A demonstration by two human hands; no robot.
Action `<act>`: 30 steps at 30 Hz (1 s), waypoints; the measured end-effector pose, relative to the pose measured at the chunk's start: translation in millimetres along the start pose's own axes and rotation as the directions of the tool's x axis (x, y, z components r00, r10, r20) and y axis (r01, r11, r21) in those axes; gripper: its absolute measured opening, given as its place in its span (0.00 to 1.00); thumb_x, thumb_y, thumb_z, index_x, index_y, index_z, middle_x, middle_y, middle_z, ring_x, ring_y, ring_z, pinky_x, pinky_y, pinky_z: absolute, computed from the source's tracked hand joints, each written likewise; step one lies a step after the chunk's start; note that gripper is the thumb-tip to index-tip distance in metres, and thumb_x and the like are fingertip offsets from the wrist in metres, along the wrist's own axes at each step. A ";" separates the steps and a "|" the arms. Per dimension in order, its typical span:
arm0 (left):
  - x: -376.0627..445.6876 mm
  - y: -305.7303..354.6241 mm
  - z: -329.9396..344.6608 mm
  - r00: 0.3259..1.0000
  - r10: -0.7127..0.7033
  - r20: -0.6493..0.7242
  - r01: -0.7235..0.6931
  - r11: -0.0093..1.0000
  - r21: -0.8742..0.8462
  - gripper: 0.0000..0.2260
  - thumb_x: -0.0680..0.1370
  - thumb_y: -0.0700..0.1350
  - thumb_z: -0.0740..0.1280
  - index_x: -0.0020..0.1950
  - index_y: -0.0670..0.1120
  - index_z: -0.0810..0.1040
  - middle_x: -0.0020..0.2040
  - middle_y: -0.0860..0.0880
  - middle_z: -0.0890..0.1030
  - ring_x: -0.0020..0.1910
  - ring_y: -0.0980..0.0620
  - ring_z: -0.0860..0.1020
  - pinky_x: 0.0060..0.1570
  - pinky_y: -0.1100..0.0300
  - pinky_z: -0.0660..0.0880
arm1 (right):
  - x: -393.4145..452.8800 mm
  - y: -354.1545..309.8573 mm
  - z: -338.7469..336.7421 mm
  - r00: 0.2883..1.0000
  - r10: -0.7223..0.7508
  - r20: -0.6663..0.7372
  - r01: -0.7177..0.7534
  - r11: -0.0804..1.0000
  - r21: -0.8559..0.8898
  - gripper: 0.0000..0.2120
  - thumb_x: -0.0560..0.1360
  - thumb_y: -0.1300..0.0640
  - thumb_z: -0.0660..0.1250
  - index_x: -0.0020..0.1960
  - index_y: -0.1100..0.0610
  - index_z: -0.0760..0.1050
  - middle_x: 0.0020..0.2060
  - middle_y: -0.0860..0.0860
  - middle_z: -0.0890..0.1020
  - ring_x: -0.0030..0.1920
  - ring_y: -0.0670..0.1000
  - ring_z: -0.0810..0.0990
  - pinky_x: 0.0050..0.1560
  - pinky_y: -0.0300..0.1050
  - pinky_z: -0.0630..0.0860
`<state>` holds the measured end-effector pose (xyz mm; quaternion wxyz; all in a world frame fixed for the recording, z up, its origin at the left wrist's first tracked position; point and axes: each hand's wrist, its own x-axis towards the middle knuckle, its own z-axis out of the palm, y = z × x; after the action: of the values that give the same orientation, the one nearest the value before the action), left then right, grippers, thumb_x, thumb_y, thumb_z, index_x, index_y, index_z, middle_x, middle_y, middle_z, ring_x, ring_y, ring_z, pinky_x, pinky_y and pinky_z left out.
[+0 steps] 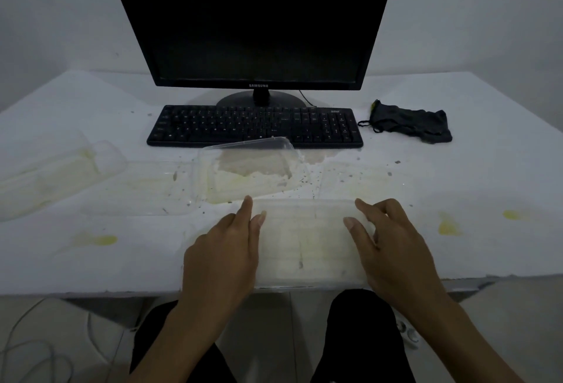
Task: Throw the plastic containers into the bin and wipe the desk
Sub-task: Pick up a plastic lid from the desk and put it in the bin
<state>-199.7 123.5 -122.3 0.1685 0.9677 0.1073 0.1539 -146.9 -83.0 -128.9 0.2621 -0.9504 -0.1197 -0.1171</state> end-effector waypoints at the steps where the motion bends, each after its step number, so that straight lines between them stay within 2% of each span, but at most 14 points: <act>1: -1.1 -1.8 0.0 1.000 -0.001 -0.007 0.001 1.000 0.002 0.28 0.79 0.61 0.41 0.73 0.50 0.64 0.52 0.50 0.82 0.46 0.50 0.80 0.45 0.55 0.75 | -0.3 -2.0 0.3 1.000 0.001 0.007 -0.001 1.000 0.000 0.28 0.75 0.39 0.51 0.68 0.53 0.68 0.55 0.46 0.71 0.41 0.47 0.75 0.43 0.44 0.75; 3: -2.2 -2.4 -2.0 1.000 -0.012 -0.008 0.012 1.000 0.008 0.29 0.78 0.61 0.41 0.72 0.50 0.66 0.50 0.50 0.82 0.45 0.49 0.80 0.44 0.55 0.75 | 0.6 -4.1 -0.7 1.000 0.001 0.012 -0.001 1.000 -0.007 0.31 0.73 0.37 0.49 0.68 0.52 0.68 0.56 0.46 0.71 0.42 0.47 0.76 0.43 0.43 0.74; 6: 0.6 2.4 -8.8 1.000 -0.015 0.016 0.014 0.997 0.070 0.26 0.79 0.60 0.43 0.72 0.51 0.65 0.56 0.49 0.79 0.48 0.47 0.80 0.44 0.55 0.74 | 5.1 -4.6 -6.1 0.999 -0.045 0.030 0.047 0.997 -0.068 0.32 0.72 0.35 0.50 0.67 0.53 0.70 0.59 0.48 0.71 0.49 0.49 0.76 0.44 0.41 0.72; 9: 4.8 4.1 -17.5 0.996 -0.019 0.088 0.007 0.991 0.132 0.30 0.77 0.64 0.42 0.73 0.52 0.63 0.64 0.47 0.71 0.57 0.47 0.75 0.49 0.54 0.74 | 9.4 -6.4 -14.3 0.997 -0.050 0.054 0.052 0.998 -0.029 0.36 0.71 0.31 0.50 0.67 0.54 0.70 0.61 0.49 0.69 0.57 0.50 0.72 0.49 0.44 0.72; 12: 11.3 0.4 -23.9 0.980 0.062 0.190 -0.073 0.996 0.051 0.36 0.72 0.69 0.34 0.76 0.55 0.51 0.76 0.52 0.54 0.73 0.49 0.56 0.68 0.48 0.60 | 11.6 -12.5 -16.5 0.993 -0.106 0.049 0.109 0.992 -0.059 0.38 0.71 0.28 0.49 0.69 0.53 0.68 0.62 0.48 0.68 0.60 0.49 0.67 0.52 0.47 0.73; 14: 12.8 1.4 -23.4 0.941 0.174 0.291 -0.195 0.980 0.044 0.38 0.68 0.70 0.31 0.76 0.56 0.47 0.77 0.56 0.45 0.75 0.55 0.43 0.71 0.49 0.47 | 12.9 -17.4 -12.0 0.983 -0.163 0.081 0.173 0.974 -0.144 0.39 0.70 0.28 0.47 0.69 0.53 0.68 0.61 0.50 0.69 0.57 0.52 0.67 0.50 0.49 0.73; 16: 11.2 0.4 -15.5 0.896 0.266 0.354 -0.317 0.944 0.094 0.39 0.68 0.69 0.28 0.76 0.55 0.45 0.76 0.57 0.41 0.74 0.58 0.36 0.71 0.48 0.42 | 12.6 -19.9 -5.4 0.976 -0.188 0.107 0.209 0.949 -0.237 0.37 0.71 0.29 0.46 0.67 0.54 0.70 0.59 0.51 0.72 0.54 0.54 0.70 0.46 0.50 0.73; 18: 9.2 -3.0 -6.2 0.888 0.324 0.326 -0.385 0.912 0.141 0.37 0.72 0.67 0.28 0.76 0.51 0.49 0.77 0.54 0.47 0.74 0.57 0.41 0.70 0.44 0.47 | 10.8 -22.6 -2.5 0.976 -0.187 0.111 0.213 0.926 -0.311 0.35 0.73 0.31 0.46 0.64 0.54 0.73 0.57 0.52 0.75 0.51 0.55 0.72 0.42 0.50 0.71; 21: 9.7 -7.4 -1.8 0.892 0.308 0.330 -0.379 0.909 0.176 0.29 0.80 0.62 0.40 0.72 0.45 0.62 0.72 0.48 0.67 0.71 0.51 0.62 0.61 0.39 0.65 | 11.0 -22.2 0.1 0.977 -0.193 0.088 0.212 0.901 -0.377 0.32 0.74 0.33 0.47 0.62 0.53 0.74 0.56 0.51 0.77 0.48 0.54 0.73 0.41 0.48 0.69; 23: 9.5 -9.0 2.1 0.898 0.303 0.318 -0.370 0.912 0.176 0.28 0.81 0.61 0.42 0.72 0.45 0.63 0.70 0.48 0.69 0.69 0.50 0.67 0.59 0.38 0.68 | 11.7 -22.0 2.0 0.979 -0.190 0.071 0.203 0.904 -0.375 0.31 0.74 0.33 0.47 0.62 0.52 0.74 0.56 0.50 0.77 0.48 0.54 0.73 0.42 0.48 0.68; 25: 8.8 -6.6 1.8 0.902 0.280 0.328 -0.334 0.935 0.121 0.32 0.78 0.64 0.37 0.75 0.46 0.54 0.74 0.50 0.60 0.73 0.52 0.58 0.66 0.40 0.59 | 11.8 -22.2 3.8 0.983 -0.171 0.065 0.182 0.920 -0.346 0.30 0.74 0.33 0.47 0.62 0.51 0.74 0.57 0.49 0.76 0.49 0.54 0.72 0.43 0.49 0.67; 27: 8.8 -8.4 5.4 0.909 0.287 0.302 -0.317 0.947 0.052 0.34 0.71 0.68 0.27 0.73 0.54 0.35 0.74 0.58 0.39 0.73 0.60 0.37 0.71 0.48 0.39 | 10.1 -21.5 5.2 0.985 -0.161 0.055 0.170 0.939 -0.299 0.30 0.74 0.33 0.47 0.63 0.50 0.73 0.58 0.48 0.75 0.51 0.52 0.71 0.44 0.48 0.66; 28: 8.5 -8.5 5.1 0.908 0.280 0.311 -0.303 0.953 0.028 0.32 0.68 0.69 0.25 0.70 0.57 0.30 0.72 0.60 0.33 0.70 0.64 0.30 0.70 0.51 0.33 | 8.7 -20.2 5.4 0.986 -0.161 0.036 0.165 0.951 -0.261 0.30 0.74 0.33 0.47 0.64 0.50 0.73 0.59 0.47 0.74 0.52 0.52 0.70 0.45 0.48 0.66; 30: 5.9 -7.3 3.7 0.918 0.271 0.289 -0.260 0.963 -0.078 0.32 0.69 0.70 0.30 0.70 0.58 0.31 0.73 0.61 0.33 0.69 0.66 0.29 0.71 0.53 0.32 | 6.3 -16.6 4.3 0.994 -0.108 -0.014 0.106 0.988 -0.112 0.29 0.74 0.34 0.50 0.66 0.50 0.71 0.60 0.47 0.72 0.55 0.50 0.68 0.49 0.46 0.67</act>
<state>-194.1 130.6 -126.7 0.1787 0.9819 -0.0543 0.0303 -145.0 -65.8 -122.9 0.2032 -0.9545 -0.1612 -0.1473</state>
